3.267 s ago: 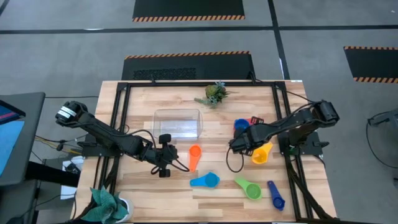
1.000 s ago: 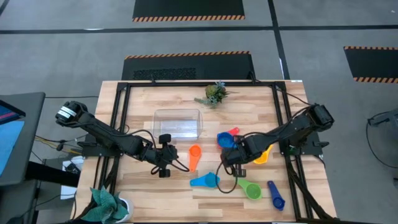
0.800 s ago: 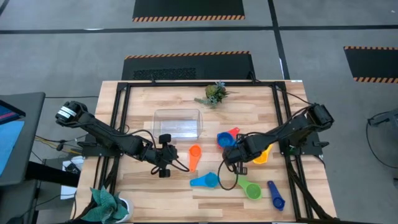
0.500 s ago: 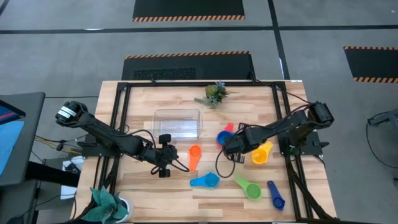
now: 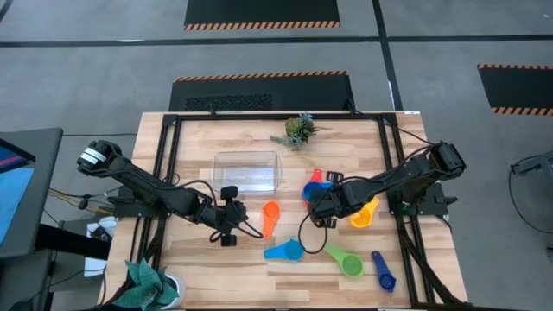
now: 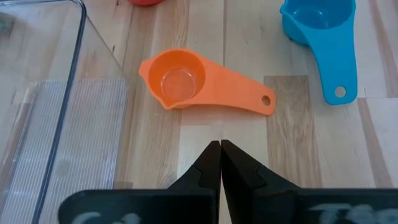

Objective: Nest measuring cups in basket
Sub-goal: Stack the blue measuring cup on top of the red measuring cup

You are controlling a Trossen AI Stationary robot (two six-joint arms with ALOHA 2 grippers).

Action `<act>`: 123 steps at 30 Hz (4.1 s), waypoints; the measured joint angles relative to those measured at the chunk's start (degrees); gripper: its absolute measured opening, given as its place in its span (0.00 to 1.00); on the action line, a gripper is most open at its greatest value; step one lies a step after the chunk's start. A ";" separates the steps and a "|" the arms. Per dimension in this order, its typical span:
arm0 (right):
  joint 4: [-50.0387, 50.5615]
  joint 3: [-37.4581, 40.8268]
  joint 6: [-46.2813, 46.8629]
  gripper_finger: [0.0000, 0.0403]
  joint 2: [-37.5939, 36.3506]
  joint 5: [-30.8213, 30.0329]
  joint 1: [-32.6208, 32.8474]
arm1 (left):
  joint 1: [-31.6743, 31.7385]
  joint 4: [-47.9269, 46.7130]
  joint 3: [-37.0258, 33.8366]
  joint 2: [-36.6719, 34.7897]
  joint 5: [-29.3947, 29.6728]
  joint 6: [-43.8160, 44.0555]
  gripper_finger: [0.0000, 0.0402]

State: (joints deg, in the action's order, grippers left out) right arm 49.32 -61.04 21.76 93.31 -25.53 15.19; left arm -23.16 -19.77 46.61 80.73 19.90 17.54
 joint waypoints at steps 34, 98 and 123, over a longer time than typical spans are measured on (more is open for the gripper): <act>-17.20 0.09 -11.80 0.04 6.68 10.80 -7.51 | 0.00 0.21 0.00 0.02 0.00 0.01 0.00; -16.02 10.19 -35.72 0.02 -13.44 22.70 -25.25 | 9.65 15.42 33.06 33.08 1.11 -38.07 0.00; -24.72 10.21 -43.27 0.04 -5.31 33.39 -31.10 | 8.98 5.73 47.23 45.99 1.44 -32.97 0.00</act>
State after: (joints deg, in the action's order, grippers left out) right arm 24.59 -50.83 -21.51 88.00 7.86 -15.90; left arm -14.17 -14.03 93.84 126.72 21.34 -15.43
